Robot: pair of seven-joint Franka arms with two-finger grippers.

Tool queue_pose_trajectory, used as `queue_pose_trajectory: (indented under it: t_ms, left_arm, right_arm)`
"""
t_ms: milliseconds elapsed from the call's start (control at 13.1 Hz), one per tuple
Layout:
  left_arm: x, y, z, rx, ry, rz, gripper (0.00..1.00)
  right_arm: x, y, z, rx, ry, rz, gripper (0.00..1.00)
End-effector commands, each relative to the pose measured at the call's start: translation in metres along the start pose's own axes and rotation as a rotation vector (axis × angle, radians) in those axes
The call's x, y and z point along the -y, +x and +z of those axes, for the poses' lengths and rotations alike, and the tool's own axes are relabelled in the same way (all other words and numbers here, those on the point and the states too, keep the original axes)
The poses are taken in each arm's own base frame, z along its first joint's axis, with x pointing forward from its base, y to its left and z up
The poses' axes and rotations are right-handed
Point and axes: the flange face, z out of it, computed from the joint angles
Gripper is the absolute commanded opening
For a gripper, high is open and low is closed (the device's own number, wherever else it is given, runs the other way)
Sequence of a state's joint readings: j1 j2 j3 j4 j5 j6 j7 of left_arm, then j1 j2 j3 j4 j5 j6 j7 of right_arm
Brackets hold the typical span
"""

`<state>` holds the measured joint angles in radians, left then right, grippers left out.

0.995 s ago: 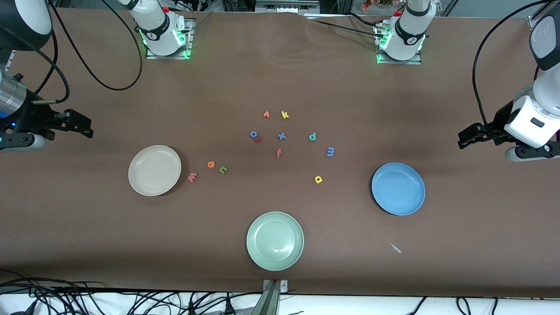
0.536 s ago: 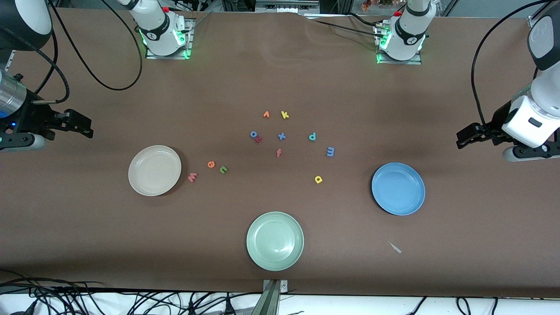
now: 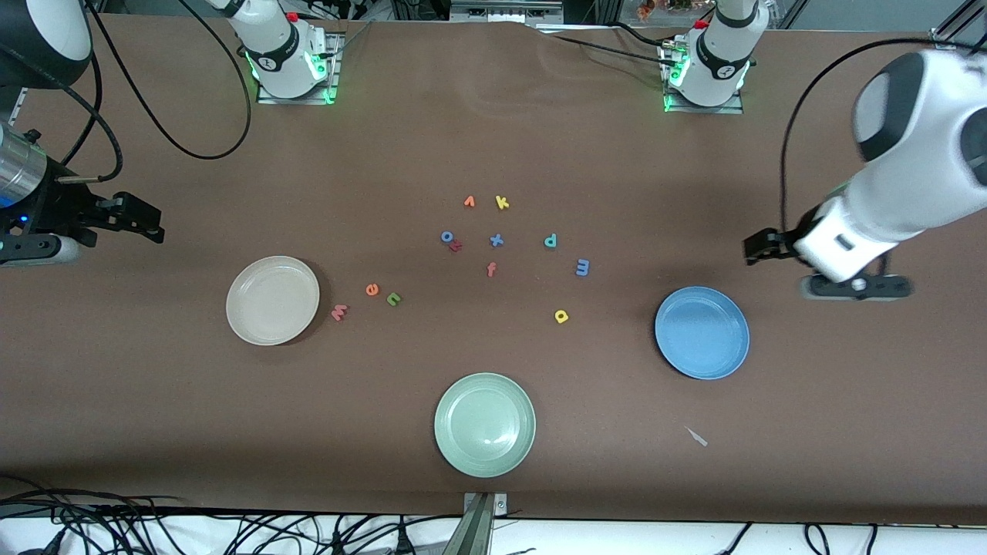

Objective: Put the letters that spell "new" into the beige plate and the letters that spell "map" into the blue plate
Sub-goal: 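Move the left gripper past the blue plate toward the letters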

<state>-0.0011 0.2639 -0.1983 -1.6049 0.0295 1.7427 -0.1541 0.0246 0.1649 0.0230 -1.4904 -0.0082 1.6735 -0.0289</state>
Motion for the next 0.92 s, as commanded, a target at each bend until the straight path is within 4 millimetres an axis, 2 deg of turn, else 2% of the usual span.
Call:
queue_pose_trajectory:
  t_ms: [0,153,230,842]
  left_arm:
    - [-0.027,0.014,0.021,0.026,-0.026,0.048,1.00]
    - [-0.045,0.017,0.028,0.034,-0.022,0.083,1.00]
    - [-0.048,0.016,0.029,0.035,-0.020,0.092,1.00]
    - [-0.037,0.016,0.022,0.024,-0.023,0.079,1.00]
  right_arm:
    - [0.001,-0.003,-0.005,-0.005,0.002,0.002,1.00]
    - [0.001,-0.003,-0.005,-0.005,0.002,0.002,1.00]
    - [0.001,-0.003,-0.005,-0.005,0.002,0.002,1.00]
    - [0.003,-0.003,-0.005,-0.005,0.006,-0.001,1.00]
